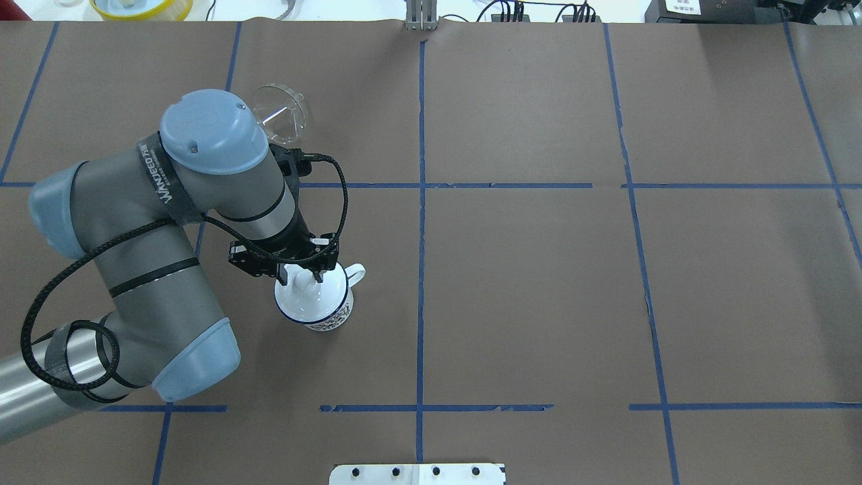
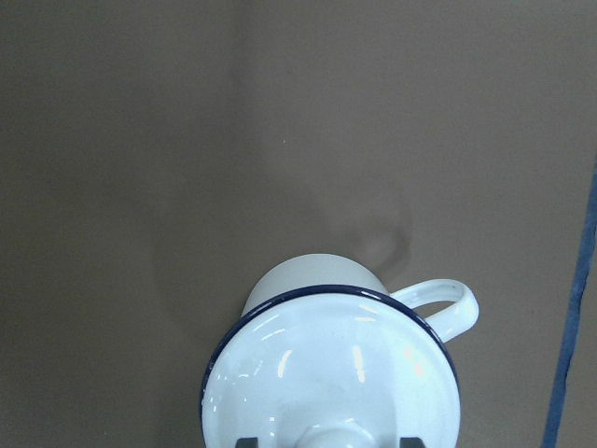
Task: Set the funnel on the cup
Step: 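Lift the white lid off the mug and carry it beside the mug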
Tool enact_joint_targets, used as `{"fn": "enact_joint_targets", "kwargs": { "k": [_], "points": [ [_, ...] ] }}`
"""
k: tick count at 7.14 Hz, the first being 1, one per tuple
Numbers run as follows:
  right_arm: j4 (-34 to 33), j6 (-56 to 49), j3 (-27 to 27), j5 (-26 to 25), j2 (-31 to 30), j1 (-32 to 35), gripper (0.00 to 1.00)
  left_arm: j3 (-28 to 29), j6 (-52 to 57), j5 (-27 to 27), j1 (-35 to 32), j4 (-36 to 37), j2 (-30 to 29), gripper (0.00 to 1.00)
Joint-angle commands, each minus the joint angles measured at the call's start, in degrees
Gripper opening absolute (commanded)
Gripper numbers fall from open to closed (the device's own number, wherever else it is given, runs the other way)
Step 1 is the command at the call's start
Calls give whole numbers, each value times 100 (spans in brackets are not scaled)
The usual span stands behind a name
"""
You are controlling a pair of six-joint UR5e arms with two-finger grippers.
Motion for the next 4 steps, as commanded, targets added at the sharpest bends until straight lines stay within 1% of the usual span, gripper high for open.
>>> {"fn": "enact_joint_targets", "kwargs": {
  "k": [1, 2, 4],
  "points": [
    [0, 0, 0, 0, 0, 0, 100, 13, 2, 15, 0, -9, 8, 38],
    [0, 0, 0, 0, 0, 0, 100, 4, 2, 15, 0, -9, 17, 30],
    [0, 0, 0, 0, 0, 0, 100, -48, 2, 6, 0, -9, 0, 0]
  ]
}}
